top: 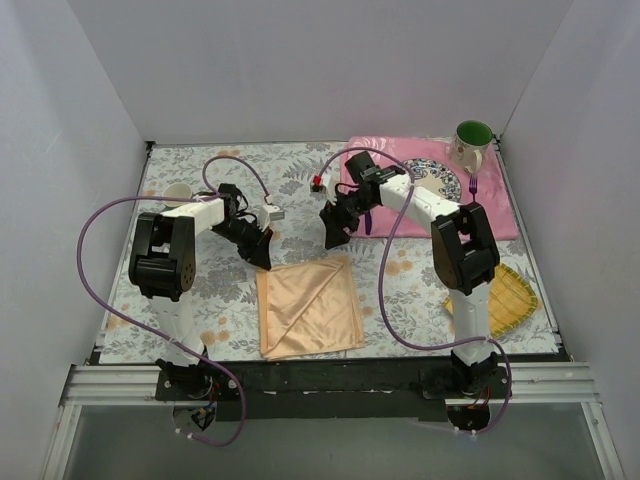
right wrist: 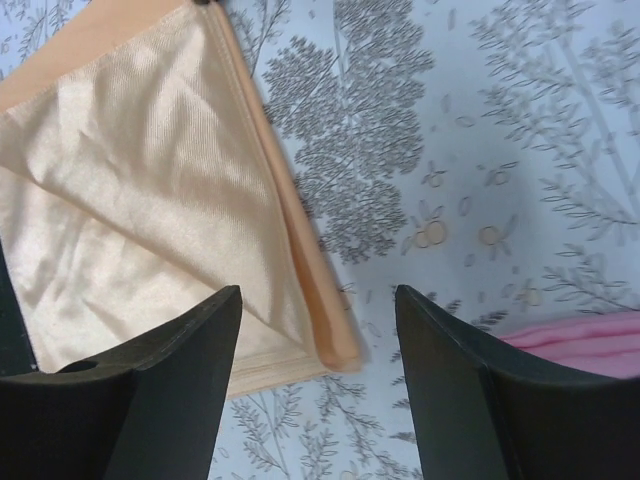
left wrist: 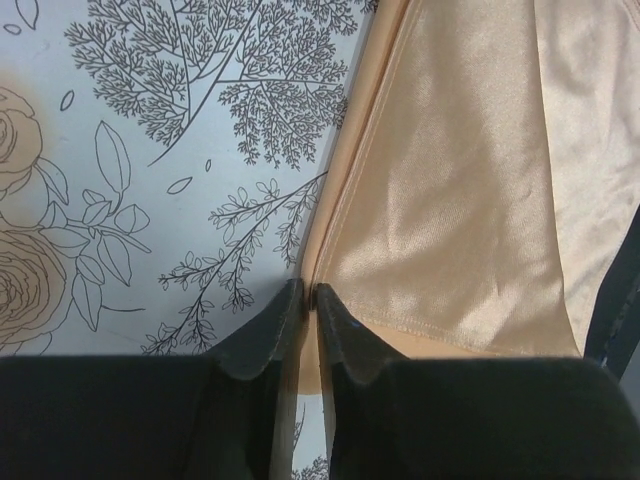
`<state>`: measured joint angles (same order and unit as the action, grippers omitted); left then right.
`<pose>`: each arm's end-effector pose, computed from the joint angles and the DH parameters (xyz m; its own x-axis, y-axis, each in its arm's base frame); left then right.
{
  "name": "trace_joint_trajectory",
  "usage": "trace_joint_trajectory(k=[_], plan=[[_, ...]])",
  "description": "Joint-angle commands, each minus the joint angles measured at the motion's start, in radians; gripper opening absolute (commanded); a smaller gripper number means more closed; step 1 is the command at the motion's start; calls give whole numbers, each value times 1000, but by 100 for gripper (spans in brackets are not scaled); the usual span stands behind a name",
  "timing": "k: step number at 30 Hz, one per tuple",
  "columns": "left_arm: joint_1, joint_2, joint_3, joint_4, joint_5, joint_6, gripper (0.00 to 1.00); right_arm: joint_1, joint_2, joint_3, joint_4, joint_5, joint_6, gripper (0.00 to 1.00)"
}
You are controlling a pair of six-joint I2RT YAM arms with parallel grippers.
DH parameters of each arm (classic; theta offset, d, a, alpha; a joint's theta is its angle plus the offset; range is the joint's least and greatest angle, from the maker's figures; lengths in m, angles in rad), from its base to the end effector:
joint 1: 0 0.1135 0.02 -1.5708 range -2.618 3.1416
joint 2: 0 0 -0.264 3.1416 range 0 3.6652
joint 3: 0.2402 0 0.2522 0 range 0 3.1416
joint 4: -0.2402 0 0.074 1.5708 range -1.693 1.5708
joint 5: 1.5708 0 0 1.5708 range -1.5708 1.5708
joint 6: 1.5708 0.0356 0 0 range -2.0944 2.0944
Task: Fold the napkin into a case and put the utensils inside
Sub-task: Pick up the upper triangle-folded napkin from the center of the board.
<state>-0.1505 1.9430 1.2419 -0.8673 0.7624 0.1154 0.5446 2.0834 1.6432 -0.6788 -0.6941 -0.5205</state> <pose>0.3346 -0.0756 0.1475 -0.9694 0.2312 -0.0819 0.2232 0.6927 -0.6858 0.3653 0.2479 0.2023 -0.3508 -0.6594 -0.6650 -0.9354 0.2131 0.2822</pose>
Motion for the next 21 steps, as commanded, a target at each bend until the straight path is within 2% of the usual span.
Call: trace_joint_trajectory(k=[1, 10, 14, 21], plan=[[-4, -15, 30, -6, 15, 12, 28, -9, 36, 66, -47, 27, -64, 72], [-4, -39, -5, 5, 8, 12, 33, -9, 53, -3, -10, 122, -133, 73], [-4, -39, -12, 17, -3, 4, 33, -11, 72, -3, -10, 137, -148, 76], [-4, -41, -13, 53, -17, -33, 39, -5, 57, -26, -16, 134, -187, 73]])
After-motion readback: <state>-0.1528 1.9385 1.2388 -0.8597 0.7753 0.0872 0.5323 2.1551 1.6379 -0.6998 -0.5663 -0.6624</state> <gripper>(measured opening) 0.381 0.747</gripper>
